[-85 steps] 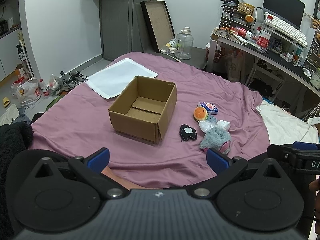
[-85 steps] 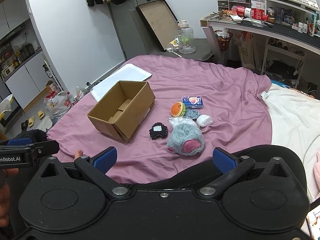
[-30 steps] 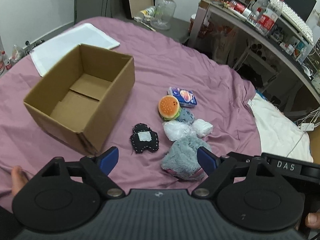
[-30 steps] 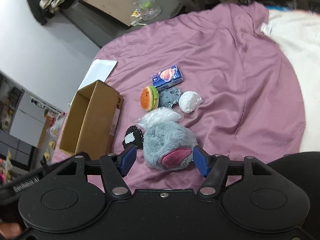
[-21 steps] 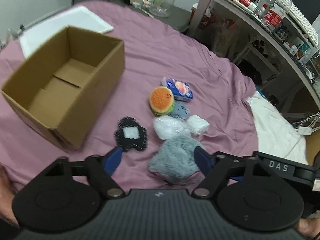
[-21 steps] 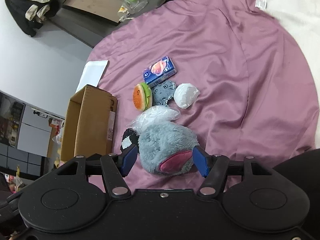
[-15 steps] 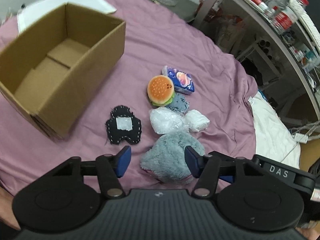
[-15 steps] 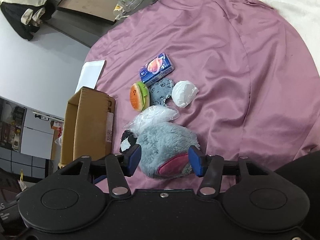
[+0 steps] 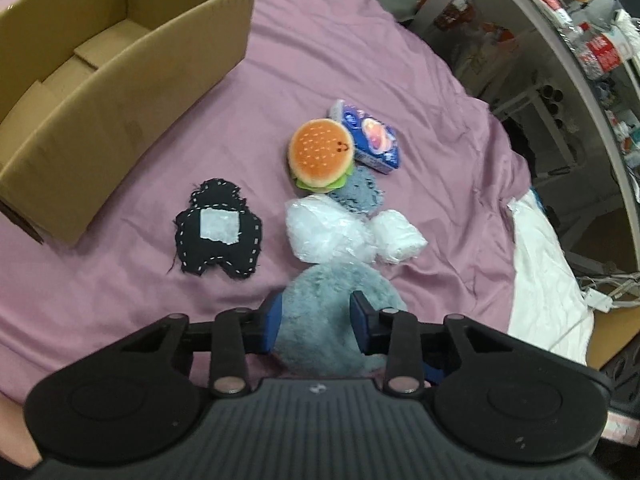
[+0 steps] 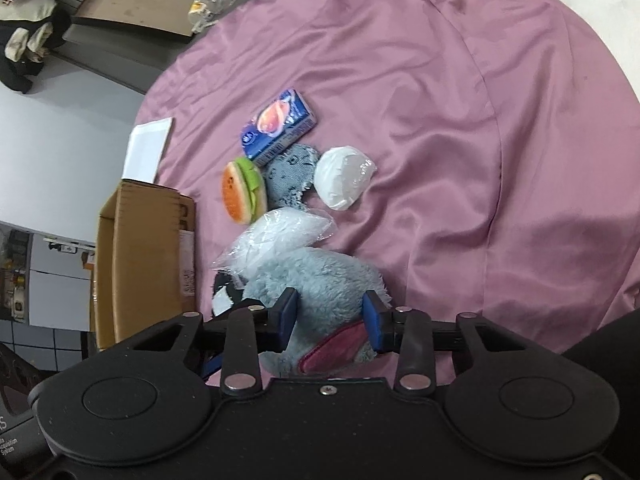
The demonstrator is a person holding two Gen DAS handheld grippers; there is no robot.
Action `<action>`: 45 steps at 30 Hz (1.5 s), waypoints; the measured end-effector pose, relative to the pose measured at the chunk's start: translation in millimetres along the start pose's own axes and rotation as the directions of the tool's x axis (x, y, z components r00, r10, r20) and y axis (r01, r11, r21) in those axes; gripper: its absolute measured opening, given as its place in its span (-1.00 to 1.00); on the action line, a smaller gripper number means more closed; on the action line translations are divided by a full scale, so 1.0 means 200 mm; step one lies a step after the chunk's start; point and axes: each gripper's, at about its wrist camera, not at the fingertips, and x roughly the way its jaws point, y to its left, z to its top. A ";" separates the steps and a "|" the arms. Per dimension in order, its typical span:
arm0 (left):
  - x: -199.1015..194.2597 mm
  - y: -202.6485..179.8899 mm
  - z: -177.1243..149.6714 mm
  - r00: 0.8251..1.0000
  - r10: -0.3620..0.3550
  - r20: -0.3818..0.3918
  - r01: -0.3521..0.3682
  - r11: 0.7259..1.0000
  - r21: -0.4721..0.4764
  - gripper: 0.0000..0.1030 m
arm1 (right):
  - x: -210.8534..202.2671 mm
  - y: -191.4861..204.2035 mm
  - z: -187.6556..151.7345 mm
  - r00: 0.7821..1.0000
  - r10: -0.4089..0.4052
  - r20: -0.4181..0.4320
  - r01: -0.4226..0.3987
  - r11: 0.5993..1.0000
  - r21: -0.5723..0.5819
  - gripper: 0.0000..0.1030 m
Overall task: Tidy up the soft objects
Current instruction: 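Move both tools to the grey fluffy plush and close both grippers on it, then lift the grey plush with both grippers and lower it into the cardboard box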
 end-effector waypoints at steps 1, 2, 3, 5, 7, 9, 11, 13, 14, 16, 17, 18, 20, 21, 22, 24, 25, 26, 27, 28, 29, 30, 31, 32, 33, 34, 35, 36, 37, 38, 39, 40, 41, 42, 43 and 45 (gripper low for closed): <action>0.01 0.01 0.00 1.000 0.004 -0.003 -0.004 1.000 -0.004 -0.30 | 0.01 0.00 0.00 1.000 -0.009 -0.001 0.009 1.000 -0.001 -0.30; 0.03 0.01 0.00 1.000 0.007 -0.005 -0.007 1.000 -0.007 -0.30 | 0.01 0.00 0.00 1.000 -0.017 -0.001 0.017 1.000 -0.003 -0.33; 0.04 0.02 0.00 1.000 0.009 -0.008 -0.009 1.000 -0.008 -0.30 | 0.02 0.01 0.00 1.000 -0.022 -0.002 0.022 1.000 -0.003 -0.35; 0.06 0.02 0.01 1.000 -0.004 -0.021 0.004 1.000 -0.006 -0.39 | 0.03 0.01 -0.01 1.000 -0.026 -0.003 0.026 1.000 -0.002 -0.41; 0.06 0.03 0.02 0.999 -0.015 -0.032 0.015 1.000 -0.012 -0.54 | 0.03 0.02 -0.01 1.000 -0.024 0.001 0.024 1.000 -0.012 -0.44; 0.05 0.00 0.03 0.999 -0.006 -0.033 0.007 1.000 0.025 -0.61 | 0.03 0.03 -0.01 1.000 -0.029 0.009 0.029 0.999 -0.022 -0.48; 0.03 -0.02 0.04 1.000 -0.004 -0.029 0.006 0.998 0.061 -0.66 | 0.02 0.05 -0.02 0.999 -0.039 0.024 0.040 0.999 -0.031 -0.51; 0.00 -0.04 0.05 1.000 -0.008 -0.011 0.009 0.996 0.086 -0.73 | 0.00 0.07 -0.02 0.998 -0.040 0.042 0.042 0.998 -0.039 -0.54; -0.02 -0.05 0.05 1.000 -0.009 -0.002 0.010 0.995 0.097 -0.74 | -0.01 0.07 -0.03 0.998 -0.035 0.049 0.037 0.999 -0.038 -0.56; -0.05 -0.06 0.06 1.000 -0.011 0.008 0.010 0.992 0.124 -0.76 | -0.03 0.08 -0.04 0.998 -0.019 0.061 0.021 0.999 -0.034 -0.57; -0.07 -0.07 0.06 1.000 -0.014 0.011 0.013 0.991 0.135 -0.76 | -0.04 0.09 -0.04 0.998 -0.016 0.067 0.018 0.999 -0.033 -0.58; -0.08 -0.07 0.07 1.000 -0.021 0.016 0.018 0.989 0.149 -0.77 | -0.06 0.09 -0.04 0.997 -0.012 0.074 0.015 0.999 -0.031 -0.58; -0.12 -0.08 0.07 0.999 -0.032 0.025 0.027 0.985 0.169 -0.77 | -0.09 0.11 -0.05 0.996 -0.005 0.089 0.008 1.000 -0.030 -0.58; -0.13 -0.09 0.08 0.999 -0.038 0.029 0.032 0.984 0.176 -0.78 | -0.11 0.12 -0.05 0.995 -0.003 0.096 0.006 0.999 -0.032 -0.58; -0.15 -0.10 0.08 0.998 -0.045 0.034 0.038 0.982 0.186 -0.78 | -0.12 0.13 -0.05 0.995 -0.001 0.104 0.005 0.999 -0.033 -0.58; -0.19 -0.11 0.09 0.997 -0.061 0.045 0.050 0.978 0.203 -0.78 | -0.15 0.15 -0.06 0.993 0.004 0.120 0.000 0.999 -0.035 -0.58; -0.21 -0.12 0.09 0.996 -0.067 0.051 0.055 0.976 0.212 -0.78 | -0.17 0.17 -0.06 0.992 0.006 0.130 -0.001 0.999 -0.036 -0.58; -0.23 -0.12 0.10 0.996 -0.074 0.056 0.059 0.971 0.230 -0.78 | -0.18 0.19 -0.06 0.991 0.006 0.137 0.000 0.999 -0.038 -0.58; -0.24 -0.13 0.10 0.995 -0.077 0.059 0.059 0.966 0.251 -0.78 | -0.20 0.20 -0.06 0.989 0.004 0.147 0.002 0.999 -0.042 -0.58; -0.25 -0.14 0.11 0.995 -0.081 0.061 0.062 0.962 0.267 -0.78 | -0.21 0.22 -0.06 0.988 0.003 0.155 0.004 0.999 -0.047 -0.58; -0.26 -0.14 0.12 0.994 -0.085 0.062 0.066 0.961 0.270 -0.78 | -0.22 0.23 -0.06 0.987 0.004 0.161 0.005 0.999 -0.054 -0.58; -0.28 -0.13 0.13 0.994 -0.089 0.064 0.069 0.960 0.270 -0.78 | -0.23 0.25 -0.07 0.987 0.006 0.163 0.003 0.998 -0.058 -0.58; -0.30 -0.13 0.14 0.993 -0.092 0.069 0.069 0.959 0.274 -0.79 | -0.23 0.26 -0.07 0.987 0.010 0.161 -0.001 0.998 -0.056 -0.58; -0.32 -0.13 0.15 0.992 -0.096 0.077 0.071 0.957 0.280 -0.79 | -0.24 0.28 -0.07 0.987 0.014 0.162 -0.005 0.998 -0.058 -0.58; -0.33 -0.12 0.15 0.992 -0.102 0.081 0.075 0.956 0.283 -0.79 | -0.24 0.30 -0.08 0.986 0.015 0.167 -0.004 0.998 -0.064 -0.58; -0.35 -0.12 0.16 0.991 -0.108 0.083 0.080 0.955 0.287 -0.79 | -0.25 0.32 -0.08 0.985 0.013 0.174 -0.001 0.998 -0.070 -0.58; -0.37 -0.11 0.17 0.990 -0.114 0.087 0.084 0.953 0.291 -0.79 | -0.25 0.34 -0.08 0.984 0.011 0.178 0.002 0.997 -0.075 -0.58; -0.38 -0.11 0.18 0.988 -0.120 0.092 0.088 0.951 0.297 -0.79 | -0.26 0.37 -0.08 0.983 0.011 0.183 0.004 0.997 -0.080 -0.58; -0.41 -0.10 0.18 0.987 -0.127 0.098 0.091 0.947 0.308 -0.79 | -0.27 0.38 -0.08 0.982 0.012 0.187 0.004 0.996 -0.084 -0.58; -0.42 -0.11 0.19 0.986 -0.130 0.102 0.092 0.943 0.318 -0.79 | -0.28 0.40 -0.08 0.982 0.014 0.189 0.002 0.996 -0.087 -0.58; -0.44 -0.10 0.20 0.985 -0.135 0.107 0.093 0.940 0.327 -0.79 | -0.29 0.42 -0.08 0.982 0.020 0.188 -0.004 0.996 -0.086 -0.58; -0.46 -0.10 0.21 0.983 -0.143 0.112 0.099 0.938 0.333 -0.79 | -0.30 0.43 -0.08 0.982 0.027 0.187 -0.012 0.997 -0.082 -0.58; -0.48 -0.09 0.22 0.982 -0.152 0.116 0.105 0.936 0.337 -0.79 | -0.31 0.44 -0.07 0.982 0.033 0.188 -0.017 0.997 -0.082 -0.58; -0.49 -0.09 0.23 0.980 -0.161 0.120 0.112 0.934 0.339 -0.80 | -0.31 0.46 -0.07 0.981 0.036 0.193 -0.020 0.996 -0.085 -0.58; -0.51 -0.08 0.24 0.977 -0.169 0.127 0.117 0.933 0.341 -0.80 | -0.31 0.48 -0.07 0.980 0.037 0.195 -0.021 0.996 -0.088 -0.58; -0.54 -0.06 0.25 0.972 -0.180 0.148 0.119 0.931 0.346 -0.80 | -0.32 0.53 -0.08 0.978 0.042 0.202 -0.022 0.995 -0.099 -0.58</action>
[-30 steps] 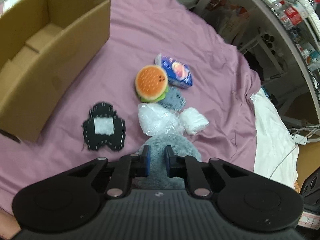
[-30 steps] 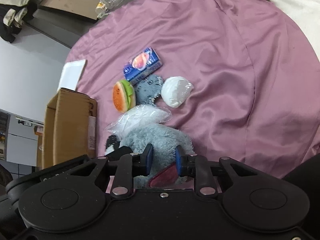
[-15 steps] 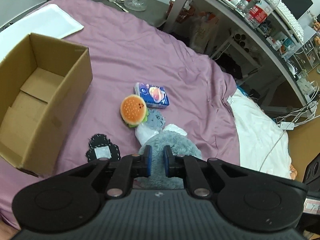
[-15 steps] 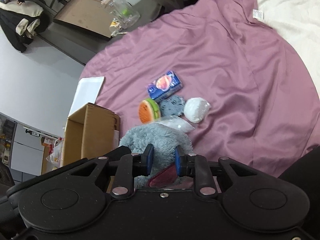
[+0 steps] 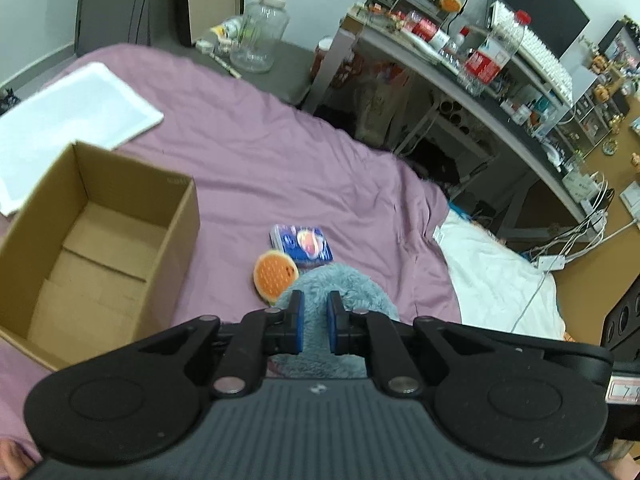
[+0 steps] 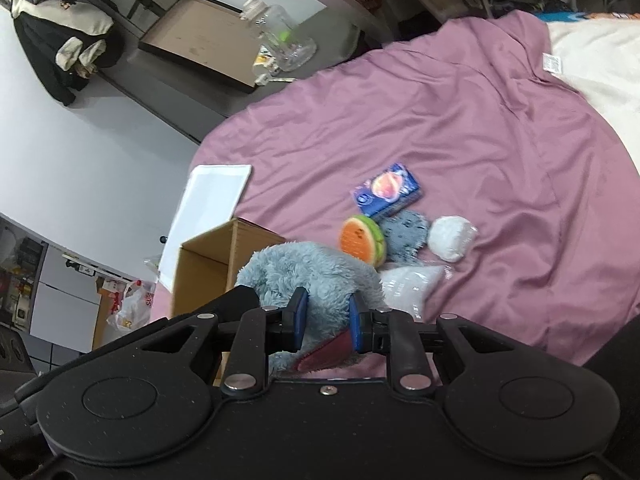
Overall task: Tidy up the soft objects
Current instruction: 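Lift the grey plush with both grippers and lower it into the cardboard box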
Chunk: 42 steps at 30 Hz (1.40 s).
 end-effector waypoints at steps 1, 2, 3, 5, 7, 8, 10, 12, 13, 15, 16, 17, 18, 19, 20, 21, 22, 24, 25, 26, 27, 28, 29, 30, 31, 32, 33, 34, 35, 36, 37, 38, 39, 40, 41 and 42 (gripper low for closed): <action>-0.02 0.01 0.00 1.000 -0.002 0.015 0.002 1.000 0.003 -0.80 | 0.00 0.02 0.00 1.000 0.001 0.004 -0.001 1.000 -0.006 -0.58; -0.03 0.02 0.01 1.000 -0.005 0.026 0.005 1.000 0.002 -0.80 | 0.00 0.05 0.00 1.000 0.001 0.009 -0.001 1.000 -0.011 -0.58; -0.05 0.04 0.01 0.999 -0.009 0.036 0.009 1.000 0.000 -0.80 | 0.00 0.07 0.00 1.000 0.002 0.012 -0.001 1.000 -0.016 -0.58; -0.08 0.08 0.02 0.998 -0.020 0.053 0.021 1.000 -0.013 -0.80 | 0.01 0.11 0.00 1.000 0.004 0.016 -0.003 1.000 -0.024 -0.58; -0.10 0.14 0.04 0.997 -0.031 0.067 0.033 0.999 -0.029 -0.80 | 0.04 0.16 0.00 1.000 0.007 0.016 -0.007 1.000 -0.031 -0.58; -0.11 0.17 0.04 0.997 -0.034 0.072 0.036 0.999 -0.036 -0.81 | 0.05 0.18 0.00 1.000 0.008 0.015 -0.007 0.999 -0.034 -0.58; -0.14 0.22 0.06 0.995 -0.038 0.088 0.042 0.998 -0.047 -0.85 | 0.08 0.23 -0.01 1.000 0.008 0.015 -0.007 0.999 -0.046 -0.58; -0.16 0.27 0.08 0.994 -0.040 0.103 0.046 0.997 -0.061 -0.87 | 0.11 0.27 -0.02 1.000 0.008 0.015 -0.007 0.998 -0.056 -0.58; -0.17 0.29 0.09 0.993 -0.045 0.109 0.052 0.996 -0.067 -0.91 | 0.13 0.30 -0.02 1.000 0.010 0.013 -0.009 0.998 -0.060 -0.58; -0.18 0.33 0.10 0.991 -0.076 0.109 0.085 0.993 -0.081 -0.96 | 0.17 0.35 -0.03 1.000 0.018 0.003 -0.018 0.997 -0.072 -0.59; -0.17 0.35 0.10 0.991 -0.087 0.106 0.097 0.991 -0.089 -0.96 | 0.18 0.37 -0.04 1.000 0.020 -0.001 -0.020 0.997 -0.078 -0.59; -0.17 0.37 0.10 0.990 -0.087 0.107 0.098 0.991 -0.094 -0.96 | 0.20 0.40 -0.05 1.000 0.021 0.000 -0.021 0.996 -0.085 -0.61; -0.17 0.38 0.10 0.990 -0.085 0.110 0.097 0.990 -0.102 -0.97 | 0.22 0.42 -0.05 1.000 0.023 0.010 -0.022 0.996 -0.090 -0.63; -0.17 0.41 0.11 0.990 -0.087 0.111 0.100 0.988 -0.116 -0.97 | 0.23 0.44 -0.06 1.000 0.015 0.020 -0.013 0.995 -0.096 -0.63; -0.17 0.44 0.11 0.989 -0.095 0.112 0.109 0.986 -0.129 -0.97 | 0.24 0.46 -0.06 1.000 0.010 0.027 -0.007 0.995 -0.097 -0.64; -0.18 0.47 0.12 0.988 -0.098 0.118 0.114 0.984 -0.139 -0.97 | 0.26 0.47 -0.06 1.000 0.008 0.027 -0.005 0.995 -0.095 -0.64; -0.18 0.49 0.12 0.988 -0.094 0.124 0.111 0.983 -0.147 -0.97 | 0.27 0.48 -0.06 1.000 0.012 0.025 -0.009 0.995 -0.096 -0.64; -0.20 0.55 0.13 0.987 -0.079 0.137 0.102 0.981 -0.167 -0.97 | 0.29 0.51 -0.05 0.999 0.017 0.029 -0.014 0.995 -0.099 -0.64; -0.20 0.57 0.14 0.987 -0.070 0.142 0.095 0.979 -0.180 -0.96 | 0.30 0.53 -0.05 0.999 0.017 0.033 -0.013 0.995 -0.101 -0.64; -0.20 0.60 0.15 0.988 -0.054 0.147 0.083 0.977 -0.196 -0.94 | 0.31 0.54 -0.05 0.999 0.016 0.037 -0.012 0.995 -0.104 -0.65; -0.21 0.63 0.15 0.987 -0.036 0.156 0.068 0.976 -0.205 -0.88 | 0.32 0.56 -0.04 0.999 0.015 0.039 -0.011 0.994 -0.108 -0.64; -0.20 0.65 0.15 0.987 -0.014 0.159 0.047 0.977 -0.208 -0.86 | 0.33 0.57 -0.04 0.999 0.014 0.040 -0.009 0.994 -0.110 -0.64; -0.20 0.67 0.16 0.988 0.002 0.152 0.031 0.977 -0.213 -0.85 | 0.35 0.59 -0.04 0.999 0.012 0.040 -0.008 0.994 -0.111 -0.64; -0.19 0.69 0.17 0.990 0.007 0.144 0.025 0.975 -0.221 -0.75 | 0.37 0.60 -0.03 0.999 0.013 0.038 -0.009 0.993 -0.114 -0.64; -0.18 0.72 0.17 0.991 0.002 0.136 0.030 0.971 -0.235 -0.51 | 0.38 0.61 -0.03 0.999 0.013 0.036 -0.009 0.993 -0.118 -0.64; -0.18 0.73 0.18 0.992 0.003 0.130 0.029 0.969 -0.245 -0.36 | 0.40 0.63 -0.03 0.999 0.013 0.036 -0.008 0.993 -0.121 -0.64; -0.17 0.75 0.18 0.992 0.007 0.127 0.025 0.968 -0.251 -0.02 | 0.41 0.64 -0.03 0.999 0.013 0.037 -0.008 0.992 -0.125 -0.65; -0.16 0.77 0.18 0.991 0.014 0.130 0.020 0.967 -0.255 0.11 | 0.43 0.65 -0.03 0.999 0.014 0.037 -0.009 0.992 -0.126 -0.65; -0.16 0.78 0.17 0.991 0.019 0.135 0.017 0.965 -0.260 0.12 | 0.44 0.66 -0.04 0.999 0.016 0.033 -0.012 0.992 -0.124 -0.64; -0.15 0.79 0.17 0.990 0.020 0.139 0.018 0.963 -0.268 0.12 | 0.46 0.67 -0.03 0.999 0.019 0.028 -0.016 0.993 -0.120 -0.65; -0.15 0.82 0.17 0.990 0.019 0.139 0.022 0.958 -0.285 0.12 | 0.48 0.68 -0.03 0.999 0.020 0.026 -0.017 0.993 -0.118 -0.65; -0.15 0.85 0.16 0.991 0.016 0.135 0.026 0.953 -0.302 0.12 | 0.49 0.68 -0.03 0.999 0.021 0.024 -0.018 0.993 -0.117 -0.65; -0.14 0.87 0.16 0.991 0.012 0.134 0.032 0.947 -0.319 0.12 | 0.51 0.69 -0.03 0.999 0.026 0.021 -0.024 0.994 -0.111 -0.65; -0.14 0.88 0.16 0.990 0.007 0.140 0.040 0.942 -0.334 0.11 | 0.52 0.70 -0.03 0.999 0.032 0.019 -0.030 0.994 -0.107 -0.65; -0.14 0.90 0.16 0.989 0.007 0.147 0.045 0.936 -0.349 0.10 | 0.53 0.71 -0.03 0.999 0.037 0.017 -0.035 0.994 -0.102 -0.65; -0.14 0.92 0.16 0.989 0.009 0.150 0.047 0.930 -0.365 0.09 | 0.54 0.71 -0.03 0.999 0.043 0.015 -0.041 0.995 -0.096 -0.65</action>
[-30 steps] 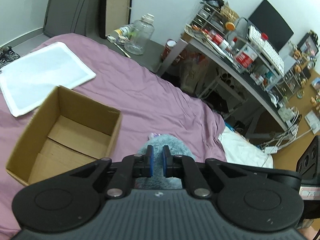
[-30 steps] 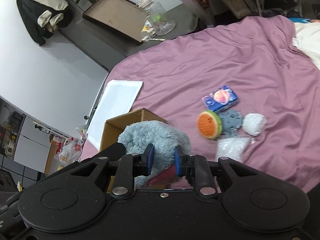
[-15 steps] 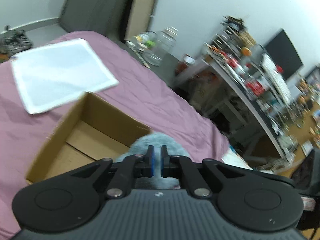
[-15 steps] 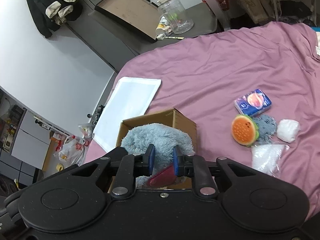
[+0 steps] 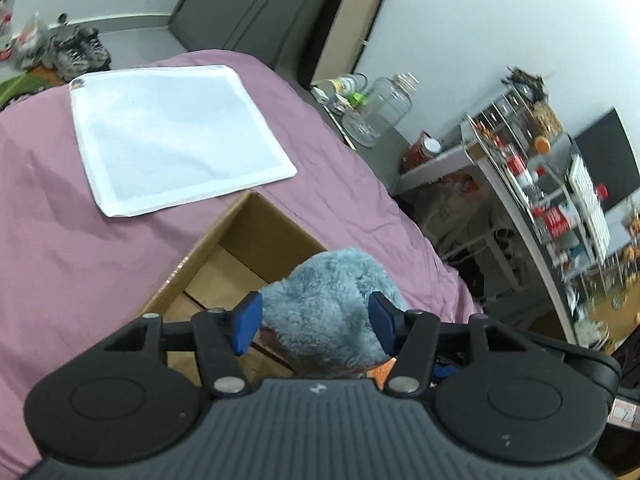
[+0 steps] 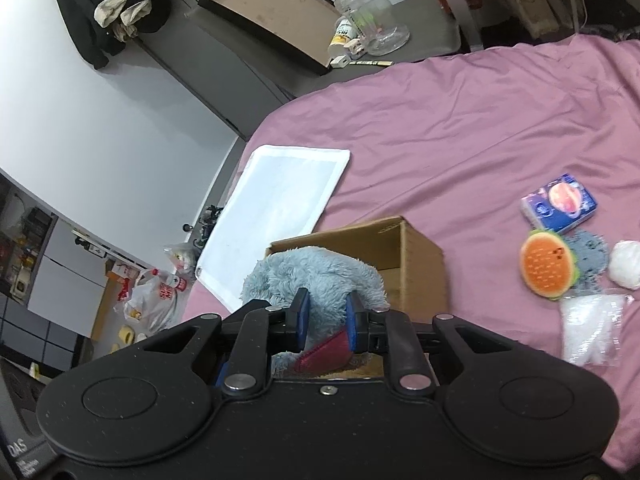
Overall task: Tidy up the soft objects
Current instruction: 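Lift the grey plush with both grippers and lower it into the cardboard box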
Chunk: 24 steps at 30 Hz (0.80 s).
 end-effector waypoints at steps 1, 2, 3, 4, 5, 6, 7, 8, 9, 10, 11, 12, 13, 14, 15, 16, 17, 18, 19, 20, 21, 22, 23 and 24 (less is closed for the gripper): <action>0.00 0.01 0.01 1.000 -0.002 0.005 0.002 1.000 -0.017 -0.01 | 0.01 0.01 0.00 1.000 0.003 -0.001 -0.003 1.000 0.003 -0.65; 0.00 0.04 0.01 1.000 -0.014 0.010 0.014 0.999 -0.042 -0.08 | 0.02 0.02 0.00 1.000 0.004 -0.001 -0.004 1.000 0.004 -0.65; 0.01 0.05 0.02 1.000 -0.023 0.009 0.023 0.998 -0.060 -0.26 | 0.04 0.02 0.01 1.000 0.006 -0.002 -0.006 1.000 0.005 -0.64; 0.01 0.06 0.02 1.000 -0.031 0.004 0.031 0.996 -0.079 -0.35 | 0.05 0.03 0.01 1.000 0.006 -0.001 -0.006 1.000 0.003 -0.64; 0.02 0.07 0.02 0.999 -0.034 0.008 0.035 0.995 -0.090 -0.37 | 0.05 0.04 0.01 1.000 0.002 0.003 -0.002 1.000 -0.003 -0.64; 0.02 0.08 0.02 0.999 -0.034 0.018 0.036 0.995 -0.097 -0.41 | 0.06 0.05 0.01 1.000 0.003 0.004 -0.003 1.000 -0.011 -0.64; 0.02 0.08 0.02 0.999 -0.031 0.027 0.033 0.995 -0.096 -0.43 | 0.07 0.06 0.01 1.000 0.008 0.007 -0.008 1.000 -0.021 -0.64; 0.02 0.08 0.02 0.999 -0.028 0.033 0.031 0.995 -0.094 -0.43 | 0.07 0.07 0.01 1.000 0.010 0.011 -0.009 0.999 -0.035 -0.64; 0.02 0.09 0.03 0.999 -0.025 0.035 0.028 0.995 -0.093 -0.43 | 0.08 0.07 0.01 1.000 0.009 0.013 -0.008 0.999 -0.041 -0.64; 0.03 0.09 0.03 0.999 -0.021 0.037 0.024 0.996 -0.091 -0.43 | 0.09 0.07 0.00 1.000 0.009 0.012 -0.008 0.999 -0.040 -0.64; 0.03 0.09 0.03 0.999 -0.015 0.042 0.019 0.996 -0.088 -0.43 | 0.10 0.07 0.01 1.000 0.013 0.011 -0.012 0.999 -0.036 -0.64; 0.04 0.08 0.04 0.999 -0.008 0.048 0.012 0.997 -0.082 -0.43 | 0.11 0.07 0.01 1.000 0.018 0.010 -0.017 0.999 -0.035 -0.63; 0.04 0.08 0.04 0.998 0.000 0.058 0.005 0.997 -0.074 -0.42 | 0.12 0.07 0.02 1.000 0.022 0.010 -0.021 0.999 -0.037 -0.63; 0.05 0.09 0.04 0.998 0.007 0.064 -0.002 0.997 -0.072 -0.41 | 0.14 0.07 0.02 1.000 0.027 0.013 -0.026 0.999 -0.045 -0.55; 0.06 0.09 0.04 0.997 0.017 0.069 -0.012 0.997 -0.078 -0.40 | 0.15 0.07 0.03 0.999 0.030 0.014 -0.029 0.998 -0.051 -0.43; 0.07 0.10 0.04 0.997 0.039 0.072 -0.033 0.996 -0.080 -0.35 | 0.17 0.06 0.03 1.000 0.021 0.012 -0.020 0.999 -0.050 -0.40; 0.08 0.09 0.04 0.995 0.066 0.070 -0.061 0.996 -0.068 -0.33 | 0.17 0.05 0.03 1.000 0.011 0.008 -0.010 0.999 -0.046 -0.27; 0.10 0.08 0.04 0.993 0.099 0.067 -0.095 0.994 -0.048 -0.32 | 0.17 0.04 0.04 1.000 -0.003 0.005 0.003 0.999 -0.041 -0.10; 0.11 0.07 0.04 0.991 0.119 0.063 -0.117 0.993 -0.028 -0.23 | 0.16 0.03 0.04 1.000 -0.006 0.009 0.006 0.999 -0.040 -0.05; 0.11 0.06 0.04 0.991 0.123 0.057 -0.122 0.992 -0.021 -0.16 | 0.14 0.02 0.04 1.000 -0.005 0.018 0.006 0.999 -0.043 0.05; 0.11 0.06 0.04 0.992 0.119 0.052 -0.118 0.993 -0.020 -0.03 | 0.12 0.00 0.04 1.000 -0.009 0.023 0.010 0.999 -0.050 0.13; 0.11 0.05 0.04 0.992 0.112 0.050 -0.111 0.994 -0.017 0.04 | 0.10 -0.02 0.04 1.000 -0.017 0.025 0.018 0.998 -0.055 0.15; 0.11 0.04 0.03 0.992 0.114 0.052 -0.113 0.994 -0.007 0.06 | 0.08 -0.04 0.04 0.999 -0.026 0.026 0.028 0.998 -0.057 0.16; 0.11 0.02 0.03 0.991 0.123 0.055 -0.124 0.992 0.010 0.11 | 0.06 -0.06 0.04 0.999 -0.036 0.025 0.037 0.998 -0.054 0.17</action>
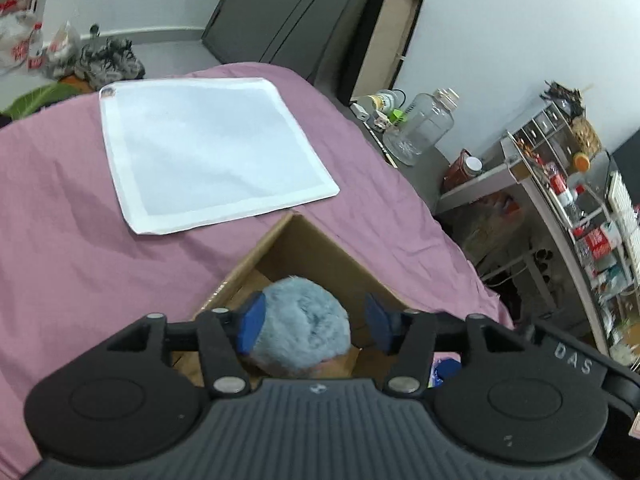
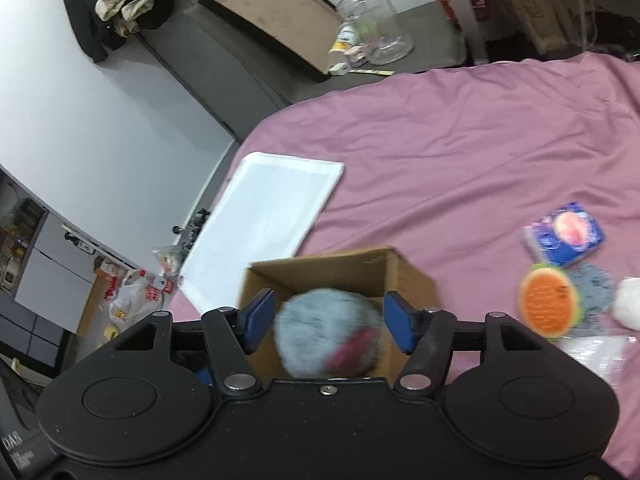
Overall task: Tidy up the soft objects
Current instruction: 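Lift the grey plush with both grippers and lower it into the cardboard box, then open both grippers and move them to the black felt patch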
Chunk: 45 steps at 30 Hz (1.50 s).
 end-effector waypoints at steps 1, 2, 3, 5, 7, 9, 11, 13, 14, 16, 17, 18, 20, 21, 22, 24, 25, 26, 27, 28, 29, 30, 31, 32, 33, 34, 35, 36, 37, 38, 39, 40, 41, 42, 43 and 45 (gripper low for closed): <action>0.00 -0.02 -0.01 1.000 0.014 0.003 -0.014 1.000 0.020 0.16 | -0.02 -0.03 0.00 1.000 -0.005 -0.001 0.005 1.000 0.008 0.18; -0.01 -0.04 -0.01 1.000 0.023 0.003 -0.023 0.999 0.031 0.18 | -0.05 -0.05 0.01 1.000 -0.007 0.002 0.007 1.000 0.015 0.21; -0.01 -0.05 -0.02 1.000 0.027 -0.002 -0.027 0.999 0.036 0.23 | -0.07 -0.07 0.01 1.000 -0.008 0.005 0.008 1.000 0.019 0.28; -0.02 -0.08 -0.04 1.000 0.018 -0.015 -0.018 0.999 0.048 0.26 | -0.13 -0.12 0.01 1.000 -0.022 0.016 0.022 1.000 0.020 0.38; -0.04 -0.13 -0.06 1.000 0.020 -0.019 -0.019 0.997 0.079 0.32 | -0.16 -0.16 0.01 0.999 -0.032 0.015 0.031 0.999 0.018 0.39; -0.05 -0.17 -0.09 0.999 0.027 -0.023 -0.025 0.994 0.110 0.38 | -0.21 -0.21 0.01 0.999 -0.039 0.011 0.039 0.999 0.025 0.40; -0.08 -0.22 -0.13 1.000 0.015 -0.026 -0.011 0.990 0.140 0.41 | -0.26 -0.26 0.00 0.999 -0.050 0.013 0.049 0.998 0.029 0.48; -0.10 -0.28 -0.16 1.000 0.021 -0.010 -0.019 0.982 0.186 0.46 | -0.31 -0.30 0.00 0.998 -0.059 0.025 0.058 0.998 0.029 0.59; -0.11 -0.31 -0.18 1.000 0.027 -0.004 -0.026 0.977 0.214 0.49 | -0.33 -0.32 0.00 0.998 -0.063 0.031 0.062 0.998 0.029 0.61; -0.12 -0.37 -0.22 1.000 0.025 -0.007 -0.023 0.967 0.255 0.51 | -0.39 -0.36 -0.01 0.998 -0.061 0.035 0.060 0.998 0.028 0.62; -0.12 -0.39 -0.23 1.000 0.023 -0.010 -0.019 0.963 0.269 0.51 | -0.41 -0.38 -0.01 0.998 -0.058 0.035 0.057 0.998 0.028 0.63; -0.12 -0.42 -0.25 1.000 0.024 -0.011 -0.020 0.959 0.284 0.52 | -0.44 -0.41 -0.01 0.998 -0.059 0.035 0.058 0.998 0.028 0.63; -0.14 -0.47 -0.29 1.000 0.030 -0.001 -0.029 0.946 0.323 0.52 | -0.48 -0.45 -0.02 0.997 -0.075 0.036 0.074 0.997 0.022 0.65; -0.14 -0.49 -0.31 1.000 0.030 -0.001 -0.028 0.941 0.337 0.52 | -0.50 -0.48 -0.03 0.995 -0.088 0.036 0.087 0.996 0.021 0.69; -0.14 -0.51 -0.33 1.000 0.023 -0.014 -0.017 0.939 0.343 0.52 | -0.53 -0.50 -0.03 0.994 -0.099 0.039 0.098 0.995 0.026 0.72; -0.15 -0.54 -0.36 0.999 0.018 -0.030 -0.006 0.934 0.358 0.52 | -0.57 -0.56 -0.04 0.992 -0.116 0.048 0.114 0.993 0.037 0.77; -0.15 -0.56 -0.37 0.999 0.017 -0.033 -0.003 0.927 0.374 0.52 | -0.58 -0.58 -0.04 0.991 -0.122 0.049 0.120 0.992 0.040 0.77; -0.15 -0.57 -0.38 0.999 0.017 -0.037 -0.001 0.923 0.385 0.52 | -0.60 -0.60 -0.05 0.991 -0.128 0.049 0.126 0.991 0.043 0.77; -0.15 -0.59 -0.40 0.999 0.017 -0.043 0.001 0.921 0.390 0.52 | -0.62 -0.63 -0.05 0.990 -0.133 0.048 0.131 0.990 0.047 0.77; -0.15 -0.59 -0.41 0.998 0.016 -0.053 0.006 0.920 0.391 0.52 | -0.63 -0.65 -0.06 0.990 -0.136 0.047 0.134 0.990 0.050 0.77; -0.15 -0.60 -0.42 0.998 0.017 -0.063 0.009 0.920 0.391 0.52 | -0.64 -0.68 -0.06 0.989 -0.141 0.046 0.138 0.989 0.055 0.77; -0.15 -0.61 -0.43 0.997 0.019 -0.069 0.010 0.919 0.395 0.52 | -0.65 -0.70 -0.07 0.988 -0.145 0.044 0.143 0.988 0.061 0.77; -0.15 -0.62 -0.45 0.997 0.022 -0.071 0.008 0.914 0.405 0.52 | -0.65 -0.72 -0.08 0.988 -0.149 0.040 0.146 0.987 0.069 0.77; -0.14 -0.64 -0.46 0.997 0.027 -0.071 0.005 0.909 0.416 0.52 | -0.66 -0.74 -0.08 0.988 -0.151 0.038 0.147 0.986 0.075 0.77; -0.14 -0.65 -0.48 0.997 0.030 -0.071 0.003 0.904 0.427 0.52 | -0.67 -0.76 -0.09 0.988 -0.151 0.035 0.148 0.986 0.079 0.77; -0.13 -0.66 -0.50 0.997 0.034 -0.075 0.003 0.899 0.437 0.52 | -0.67 -0.78 -0.10 0.988 -0.154 0.033 0.151 0.985 0.082 0.77; -0.13 -0.67 -0.51 0.996 0.035 -0.080 0.003 0.897 0.441 0.52 | -0.68 -0.79 -0.10 0.987 -0.156 0.032 0.153 0.985 0.085 0.77; -0.12 -0.68 -0.52 0.996 0.038 -0.087 0.005 0.896 0.443 0.52 | -0.68 -0.81 -0.10 0.987 -0.158 0.030 0.155 0.984 0.087 0.77; -0.11 -0.69 -0.54 0.995 0.040 -0.096 0.007 0.895 0.445 0.52 | -0.69 -0.82 -0.11 0.987 -0.158 0.027 0.155 0.984 0.091 0.77; -0.10 -0.70 -0.56 0.994 0.043 -0.103 0.008 0.894 0.448 0.52 | -0.69 -0.84 -0.11 0.987 -0.157 0.023 0.154 0.983 0.097 0.77; -0.09 -0.70 -0.57 0.993 0.046 -0.108 0.007 0.893 0.450 0.52 | -0.68 -0.85 -0.11 0.988 -0.153 0.019 0.151 0.983 0.104 0.77; -0.07 -0.71 -0.59 0.992 0.052 -0.111 0.004 0.890 0.456 0.52 | -0.68 -0.87 -0.12 0.988 -0.151 0.016 0.148 0.983 0.110 0.77; -0.06 -0.72 -0.61 0.992 0.054 -0.113 0.004 0.886 0.464 0.52 | -0.68 -0.88 -0.12 0.989 -0.149 0.013 0.147 0.982 0.116 0.77; -0.05 -0.72 -0.62 0.992 0.057 -0.114 0.003 0.881 0.473 0.52 | -0.67 -0.89 -0.12 0.989 -0.146 0.008 0.144 0.982 0.124 0.77; -0.04 -0.72 -0.64 0.991 0.066 -0.116 -0.002 0.878 0.479 0.52 | -0.66 -0.90 -0.13 0.990 -0.142 0.004 0.140 0.982 0.130 0.77; -0.01 -0.71 -0.65 0.987 0.082 -0.137 -0.008 0.885 0.466 0.52 | -0.64 -0.92 -0.13 0.991 -0.131 -0.004 0.130 0.982 0.136 0.77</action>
